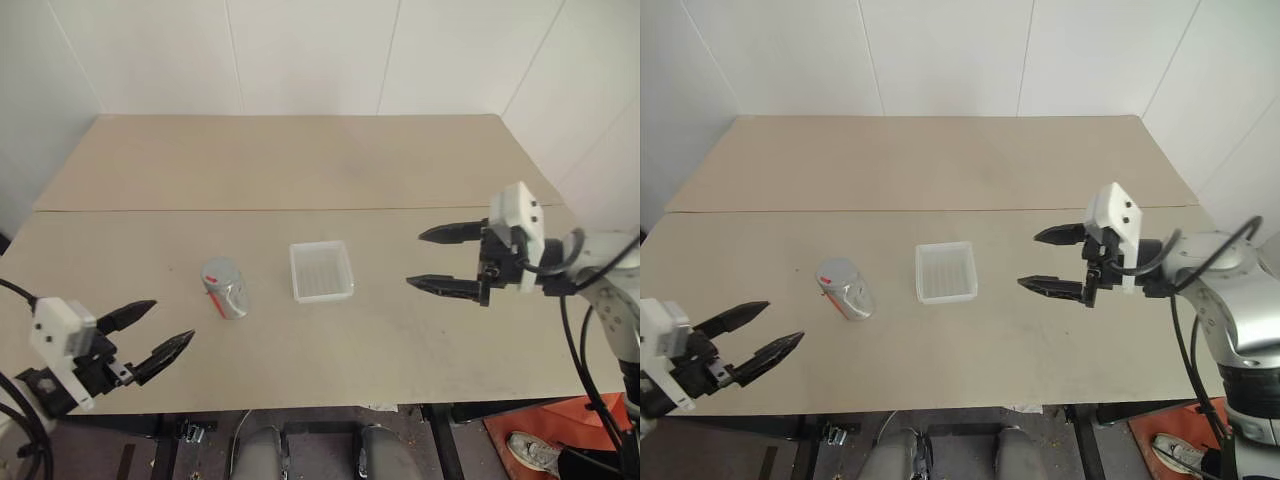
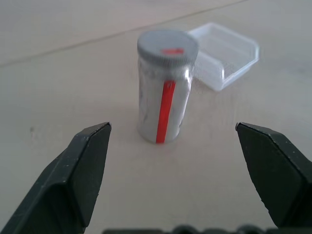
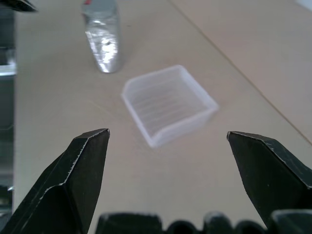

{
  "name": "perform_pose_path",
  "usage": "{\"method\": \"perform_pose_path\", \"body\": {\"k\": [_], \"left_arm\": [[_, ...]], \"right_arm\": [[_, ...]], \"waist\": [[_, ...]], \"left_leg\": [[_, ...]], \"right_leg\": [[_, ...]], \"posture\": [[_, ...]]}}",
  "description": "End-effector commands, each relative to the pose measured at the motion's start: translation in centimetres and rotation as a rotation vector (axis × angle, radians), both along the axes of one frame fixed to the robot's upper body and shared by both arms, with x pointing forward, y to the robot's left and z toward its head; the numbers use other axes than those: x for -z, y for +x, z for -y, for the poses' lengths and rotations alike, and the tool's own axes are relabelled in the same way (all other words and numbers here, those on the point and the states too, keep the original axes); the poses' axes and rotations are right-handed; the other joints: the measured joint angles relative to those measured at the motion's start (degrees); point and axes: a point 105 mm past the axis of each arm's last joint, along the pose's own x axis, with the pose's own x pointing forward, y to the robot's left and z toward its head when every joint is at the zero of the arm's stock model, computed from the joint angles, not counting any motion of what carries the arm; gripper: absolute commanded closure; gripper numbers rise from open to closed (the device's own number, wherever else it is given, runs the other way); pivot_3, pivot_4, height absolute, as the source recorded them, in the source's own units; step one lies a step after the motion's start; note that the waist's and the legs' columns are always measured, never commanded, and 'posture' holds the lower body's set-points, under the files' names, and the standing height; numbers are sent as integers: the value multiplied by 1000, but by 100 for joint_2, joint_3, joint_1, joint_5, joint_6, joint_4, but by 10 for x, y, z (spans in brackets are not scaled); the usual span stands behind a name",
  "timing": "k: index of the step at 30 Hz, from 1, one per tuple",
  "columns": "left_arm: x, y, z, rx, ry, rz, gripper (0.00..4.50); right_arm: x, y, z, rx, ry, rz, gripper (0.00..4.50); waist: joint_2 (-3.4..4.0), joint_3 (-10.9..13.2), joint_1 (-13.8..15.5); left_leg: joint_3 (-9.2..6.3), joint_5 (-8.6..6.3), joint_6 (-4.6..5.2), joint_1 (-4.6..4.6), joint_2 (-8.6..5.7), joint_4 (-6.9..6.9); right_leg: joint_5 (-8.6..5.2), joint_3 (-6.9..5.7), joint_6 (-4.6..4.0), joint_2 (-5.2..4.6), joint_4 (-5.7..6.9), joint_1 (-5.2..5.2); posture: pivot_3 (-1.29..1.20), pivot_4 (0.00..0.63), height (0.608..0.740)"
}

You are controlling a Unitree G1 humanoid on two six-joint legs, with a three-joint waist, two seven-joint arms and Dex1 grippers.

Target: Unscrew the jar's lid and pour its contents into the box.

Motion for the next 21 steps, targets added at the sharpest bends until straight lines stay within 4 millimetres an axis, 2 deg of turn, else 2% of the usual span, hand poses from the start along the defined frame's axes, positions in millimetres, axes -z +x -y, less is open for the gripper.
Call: {"method": "perform_pose_path", "body": {"k": [1, 5, 11, 21], "left_arm": [[-6, 5, 12, 0, -33, 71, 31], [6, 22, 19, -55, -39, 126, 31], [12, 47, 27, -80, -52, 174, 31], [18, 74, 37, -57, -102, 198, 31]], "right_arm": [[-10, 0, -10, -46, -11, 75, 0], [-12, -5, -24, -113, -13, 99, 0], [-15, -15, -40, -178, 4, 136, 0], [-21, -26, -41, -202, 13, 172, 0]], "waist": [[-1, 0, 4], [-1, -2, 17], [-3, -3, 30], [-5, -3, 44]], "left_leg": [[0, 0, 0, 1, 0, 0], [0, 0, 0, 2, 0, 2], [0, 0, 1, 1, -2, 3], [-2, -1, 3, 3, -1, 5]], "right_leg": [[0, 1, 0, 0, 1, 0], [1, -3, 0, 2, 3, 3], [3, -2, 2, 0, 3, 5], [4, -6, 3, 0, 5, 8]], "posture": [[0, 150, 740], [0, 150, 740], [0, 150, 740], [0, 150, 740]]}}
